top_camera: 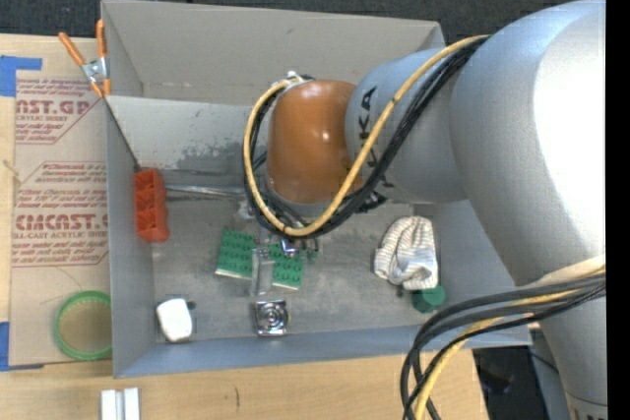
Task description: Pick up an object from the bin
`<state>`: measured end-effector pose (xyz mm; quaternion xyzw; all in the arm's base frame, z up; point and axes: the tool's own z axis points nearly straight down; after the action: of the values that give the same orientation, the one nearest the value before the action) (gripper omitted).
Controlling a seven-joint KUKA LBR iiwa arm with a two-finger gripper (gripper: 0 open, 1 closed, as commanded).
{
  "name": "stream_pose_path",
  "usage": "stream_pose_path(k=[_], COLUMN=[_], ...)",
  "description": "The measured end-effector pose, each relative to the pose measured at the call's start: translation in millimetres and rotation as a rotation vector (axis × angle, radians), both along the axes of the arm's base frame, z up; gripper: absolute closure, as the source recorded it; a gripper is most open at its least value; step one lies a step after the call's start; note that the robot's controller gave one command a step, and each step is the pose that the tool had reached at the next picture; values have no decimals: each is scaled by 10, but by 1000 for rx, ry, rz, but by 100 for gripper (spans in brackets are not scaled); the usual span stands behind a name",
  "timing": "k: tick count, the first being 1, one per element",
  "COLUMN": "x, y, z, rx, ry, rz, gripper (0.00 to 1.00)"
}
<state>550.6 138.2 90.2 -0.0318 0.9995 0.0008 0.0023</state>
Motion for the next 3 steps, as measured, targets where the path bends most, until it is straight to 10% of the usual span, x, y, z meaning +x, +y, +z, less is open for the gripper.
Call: stream_pose_path(k=[1,3], x=[175,182], y=[-149,-161], z=[-185,-186], rx=[6,7], ry=[-4,-4], rz=[-13,2], gripper=[100,100])
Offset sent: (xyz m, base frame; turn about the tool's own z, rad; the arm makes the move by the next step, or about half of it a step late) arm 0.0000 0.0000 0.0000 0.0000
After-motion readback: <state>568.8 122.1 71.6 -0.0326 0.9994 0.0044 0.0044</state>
